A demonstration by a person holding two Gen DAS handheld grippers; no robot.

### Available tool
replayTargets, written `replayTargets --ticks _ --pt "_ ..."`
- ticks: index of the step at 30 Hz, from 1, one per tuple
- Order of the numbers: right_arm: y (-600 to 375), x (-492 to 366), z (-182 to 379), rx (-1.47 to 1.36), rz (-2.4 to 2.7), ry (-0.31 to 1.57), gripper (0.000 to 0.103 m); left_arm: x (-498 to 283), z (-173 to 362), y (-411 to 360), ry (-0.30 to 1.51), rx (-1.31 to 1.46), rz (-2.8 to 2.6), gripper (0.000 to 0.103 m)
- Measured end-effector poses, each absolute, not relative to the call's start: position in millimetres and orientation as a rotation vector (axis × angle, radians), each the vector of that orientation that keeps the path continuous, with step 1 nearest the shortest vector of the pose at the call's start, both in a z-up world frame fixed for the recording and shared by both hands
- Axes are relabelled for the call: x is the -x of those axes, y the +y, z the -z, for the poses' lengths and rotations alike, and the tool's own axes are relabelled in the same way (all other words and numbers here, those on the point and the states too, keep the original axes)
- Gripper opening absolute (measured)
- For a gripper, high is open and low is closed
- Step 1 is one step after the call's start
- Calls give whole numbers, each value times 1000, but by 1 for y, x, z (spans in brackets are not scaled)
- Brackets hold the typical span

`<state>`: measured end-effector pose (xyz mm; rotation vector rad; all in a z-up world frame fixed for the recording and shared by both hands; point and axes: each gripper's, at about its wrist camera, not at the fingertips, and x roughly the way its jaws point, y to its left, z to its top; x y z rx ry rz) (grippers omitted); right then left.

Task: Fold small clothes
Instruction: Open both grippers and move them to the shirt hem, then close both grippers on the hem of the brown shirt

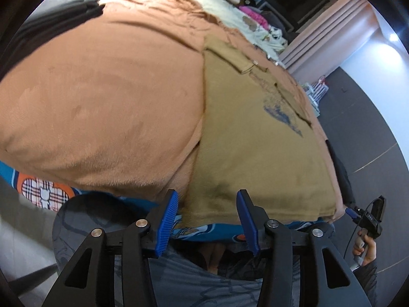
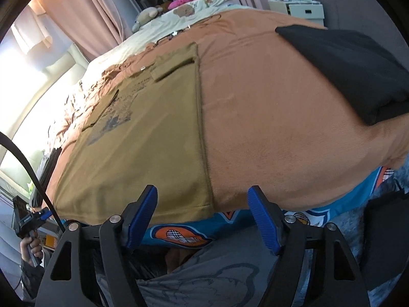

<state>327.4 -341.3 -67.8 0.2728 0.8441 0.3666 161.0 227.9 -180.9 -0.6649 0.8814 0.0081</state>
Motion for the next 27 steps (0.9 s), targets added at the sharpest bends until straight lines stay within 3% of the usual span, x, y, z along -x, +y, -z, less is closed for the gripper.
replayTargets --ticks 4,12,20,27 --pt "-344 -337 79 -312 -404 881 64 -162 194 227 917 683 -12 40" --pt "-340 -348 88 -319 -439 917 63 -173 204 219 930 654 32 39" --pt "-350 -346 97 -387 -467 897 63 -166 208 224 914 710 49 8" --pt "-360 -338 105 -433 -476 880 63 -159 195 231 862 715 37 6"
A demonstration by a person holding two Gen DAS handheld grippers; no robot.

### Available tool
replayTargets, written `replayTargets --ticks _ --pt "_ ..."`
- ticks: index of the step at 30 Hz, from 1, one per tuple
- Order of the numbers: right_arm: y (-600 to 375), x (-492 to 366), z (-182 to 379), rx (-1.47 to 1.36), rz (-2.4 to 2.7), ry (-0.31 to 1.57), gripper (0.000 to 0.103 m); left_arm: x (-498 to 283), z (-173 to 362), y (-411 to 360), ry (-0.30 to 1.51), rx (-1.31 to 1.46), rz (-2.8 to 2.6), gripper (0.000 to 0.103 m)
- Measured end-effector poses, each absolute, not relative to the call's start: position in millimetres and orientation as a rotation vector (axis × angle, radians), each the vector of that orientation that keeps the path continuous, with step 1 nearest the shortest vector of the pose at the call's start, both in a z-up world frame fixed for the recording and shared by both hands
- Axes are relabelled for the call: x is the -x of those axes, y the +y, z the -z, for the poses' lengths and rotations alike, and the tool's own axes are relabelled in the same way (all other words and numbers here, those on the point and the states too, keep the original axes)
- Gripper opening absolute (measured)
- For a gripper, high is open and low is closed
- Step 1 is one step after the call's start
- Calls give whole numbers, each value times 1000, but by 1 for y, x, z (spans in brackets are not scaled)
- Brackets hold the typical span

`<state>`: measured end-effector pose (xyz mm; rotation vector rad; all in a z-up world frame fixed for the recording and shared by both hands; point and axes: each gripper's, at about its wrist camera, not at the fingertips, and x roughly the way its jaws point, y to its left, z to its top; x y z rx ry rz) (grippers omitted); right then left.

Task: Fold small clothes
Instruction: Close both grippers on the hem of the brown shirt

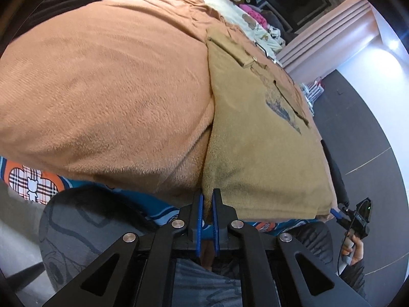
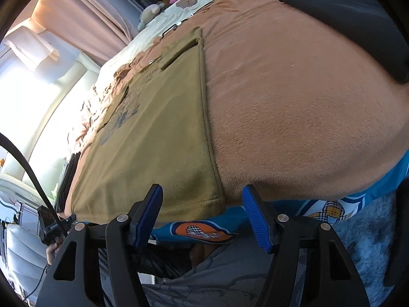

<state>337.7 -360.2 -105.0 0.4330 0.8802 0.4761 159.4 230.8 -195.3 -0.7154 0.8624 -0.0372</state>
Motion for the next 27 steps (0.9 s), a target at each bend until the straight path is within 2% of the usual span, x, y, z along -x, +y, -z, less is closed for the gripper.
replayTargets --ticks 13,15,16,17,19,25,26,27 --pt "-336 -360 113 -362 -478 964 62 -157 183 231 827 728 22 6" --pt "-336 -360 116 -350 -468 981 49 -158 182 231 827 725 19 6" --pt "-336 -361 117 -354 -467 991 34 -159 182 231 828 724 17 6" --pt "-338 -361 119 -381 -486 996 24 -159 183 230 831 725 16 6" --pt "-342 -357 117 -414 -517 979 11 -161 186 231 842 727 12 6" --pt "-351 -345 105 -454 -553 931 5 -164 197 231 849 755 25 6" --pt "-352 -342 99 -453 -550 912 5 -165 199 232 853 756 20 12" --pt "-353 -341 94 -454 -548 902 5 -165 201 232 861 757 16 24"
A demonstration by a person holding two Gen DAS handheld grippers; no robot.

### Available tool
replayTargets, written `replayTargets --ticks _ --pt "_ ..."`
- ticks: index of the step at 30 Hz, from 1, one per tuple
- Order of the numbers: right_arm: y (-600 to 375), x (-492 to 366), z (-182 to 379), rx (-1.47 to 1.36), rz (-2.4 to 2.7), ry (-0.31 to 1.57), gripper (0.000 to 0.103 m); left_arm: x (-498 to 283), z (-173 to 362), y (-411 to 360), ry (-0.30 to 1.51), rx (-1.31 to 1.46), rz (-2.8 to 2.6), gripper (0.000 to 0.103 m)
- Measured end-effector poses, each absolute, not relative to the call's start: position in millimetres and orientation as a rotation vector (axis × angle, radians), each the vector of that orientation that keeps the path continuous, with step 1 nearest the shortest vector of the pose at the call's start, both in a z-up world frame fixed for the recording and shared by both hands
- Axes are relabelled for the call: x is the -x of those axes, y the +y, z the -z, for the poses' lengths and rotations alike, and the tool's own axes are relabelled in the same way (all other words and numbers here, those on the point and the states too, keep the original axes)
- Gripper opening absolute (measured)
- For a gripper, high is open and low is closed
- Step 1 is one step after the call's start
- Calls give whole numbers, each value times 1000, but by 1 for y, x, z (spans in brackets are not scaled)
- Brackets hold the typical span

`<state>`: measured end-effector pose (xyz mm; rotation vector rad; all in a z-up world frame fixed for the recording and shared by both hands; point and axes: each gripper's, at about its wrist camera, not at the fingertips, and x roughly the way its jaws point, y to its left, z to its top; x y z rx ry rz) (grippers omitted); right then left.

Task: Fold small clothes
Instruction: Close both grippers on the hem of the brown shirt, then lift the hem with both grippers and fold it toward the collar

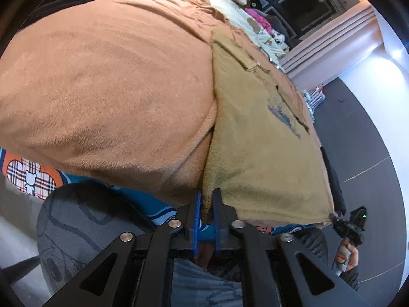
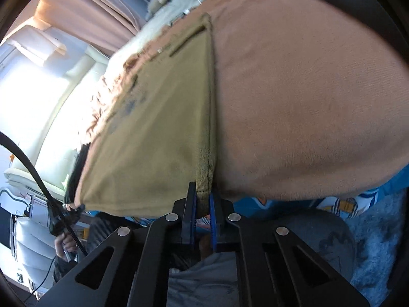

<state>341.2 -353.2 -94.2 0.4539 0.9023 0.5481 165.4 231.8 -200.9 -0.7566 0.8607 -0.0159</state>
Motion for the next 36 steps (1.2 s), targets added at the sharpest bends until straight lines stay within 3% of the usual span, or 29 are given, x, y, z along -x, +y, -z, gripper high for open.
replayTargets --ticks 2,3,10,11,15,16,36 --pt "-355 -339 86 -452 -540 886 5 -166 205 232 861 755 6 47" --pt "-356 -337 82 -449 -536 878 5 -166 207 232 852 756 5 52" --pt "-351 -325 78 -438 -513 872 5 -173 224 233 846 810 49 52" --pt "-348 -324 79 -438 -510 874 5 -174 224 232 841 810 67 50" --pt "-348 -322 74 -439 -509 871 5 -172 222 226 838 804 114 9" --pt "-349 -324 72 -442 -512 867 5 -170 222 227 833 808 118 7" --pt "-371 -299 56 -550 -633 728 4 -138 131 240 530 909 176 4"
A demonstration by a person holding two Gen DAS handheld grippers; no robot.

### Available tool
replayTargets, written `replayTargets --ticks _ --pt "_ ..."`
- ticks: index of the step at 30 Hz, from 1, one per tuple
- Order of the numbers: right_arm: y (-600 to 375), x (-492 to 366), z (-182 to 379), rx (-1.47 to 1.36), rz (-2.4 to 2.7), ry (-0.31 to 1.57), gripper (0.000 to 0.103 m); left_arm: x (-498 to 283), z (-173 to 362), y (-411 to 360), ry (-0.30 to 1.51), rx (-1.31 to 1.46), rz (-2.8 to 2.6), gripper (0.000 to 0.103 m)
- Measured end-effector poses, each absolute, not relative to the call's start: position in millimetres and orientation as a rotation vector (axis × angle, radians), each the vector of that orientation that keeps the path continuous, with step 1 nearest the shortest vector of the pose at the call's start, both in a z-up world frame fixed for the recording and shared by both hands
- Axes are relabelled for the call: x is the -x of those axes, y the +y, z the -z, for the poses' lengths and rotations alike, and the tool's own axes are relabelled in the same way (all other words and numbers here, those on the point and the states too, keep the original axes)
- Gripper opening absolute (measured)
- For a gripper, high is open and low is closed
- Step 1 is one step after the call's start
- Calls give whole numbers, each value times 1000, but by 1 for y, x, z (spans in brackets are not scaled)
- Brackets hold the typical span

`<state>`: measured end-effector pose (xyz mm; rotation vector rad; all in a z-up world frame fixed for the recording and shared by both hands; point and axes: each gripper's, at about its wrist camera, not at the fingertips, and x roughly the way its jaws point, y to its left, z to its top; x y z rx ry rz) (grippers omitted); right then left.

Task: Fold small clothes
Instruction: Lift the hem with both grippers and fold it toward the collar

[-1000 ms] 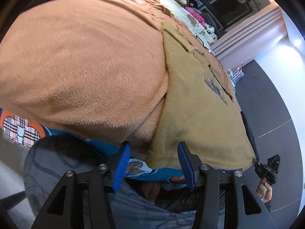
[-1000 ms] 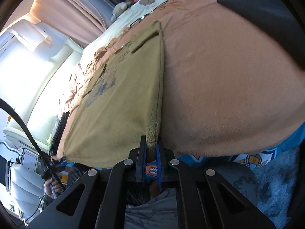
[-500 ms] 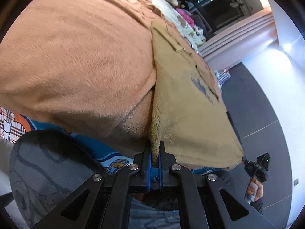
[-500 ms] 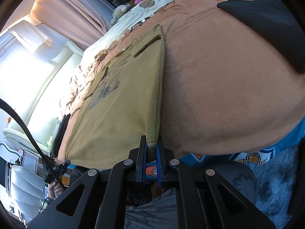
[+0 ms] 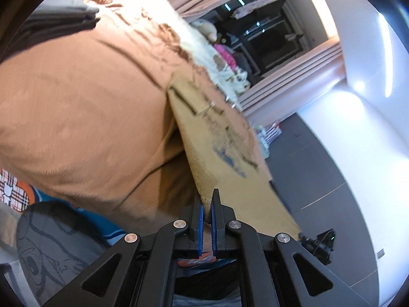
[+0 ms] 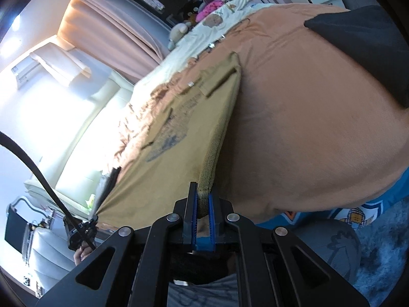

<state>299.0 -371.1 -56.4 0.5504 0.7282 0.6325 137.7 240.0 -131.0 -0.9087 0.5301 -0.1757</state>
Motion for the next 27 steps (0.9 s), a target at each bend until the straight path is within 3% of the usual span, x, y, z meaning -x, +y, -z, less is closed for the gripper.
replayTargets --ticks 27 --pt "-403 -243 9 -660 -830 472 4 -61 -16 248 217 902 290 4"
